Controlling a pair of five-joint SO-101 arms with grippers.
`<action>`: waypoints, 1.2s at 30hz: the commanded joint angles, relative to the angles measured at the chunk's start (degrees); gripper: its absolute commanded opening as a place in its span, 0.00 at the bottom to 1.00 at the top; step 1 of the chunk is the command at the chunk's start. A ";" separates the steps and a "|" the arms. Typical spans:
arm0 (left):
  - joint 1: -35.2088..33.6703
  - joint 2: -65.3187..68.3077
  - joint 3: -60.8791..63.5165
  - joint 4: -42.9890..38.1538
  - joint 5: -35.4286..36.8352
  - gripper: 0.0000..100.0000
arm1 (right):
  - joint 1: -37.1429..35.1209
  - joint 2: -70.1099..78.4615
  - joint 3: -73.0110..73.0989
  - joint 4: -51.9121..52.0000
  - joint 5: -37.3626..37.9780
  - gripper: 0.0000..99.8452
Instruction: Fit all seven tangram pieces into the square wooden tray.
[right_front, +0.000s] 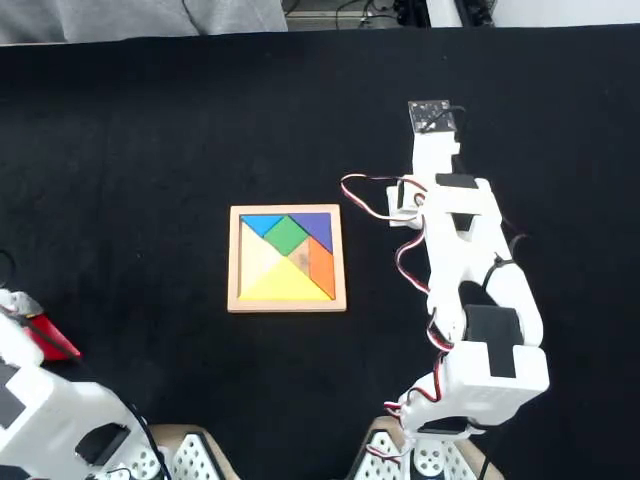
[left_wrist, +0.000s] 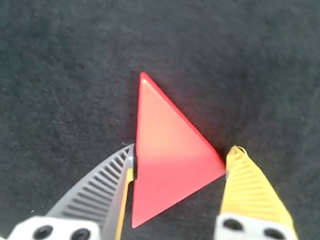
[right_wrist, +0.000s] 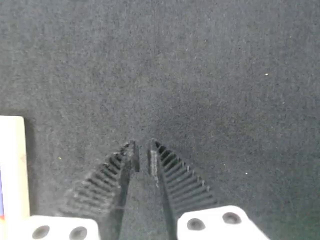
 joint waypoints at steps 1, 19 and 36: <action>9.10 0.26 -3.74 5.80 -4.22 0.10 | -0.79 -0.66 -0.04 0.62 0.44 0.05; 22.29 -0.09 -34.07 23.65 -44.66 0.11 | -0.79 -0.92 -0.13 1.32 0.53 0.05; 34.33 -44.13 1.54 29.98 -67.52 0.10 | -0.79 -1.01 -0.48 2.73 0.53 0.05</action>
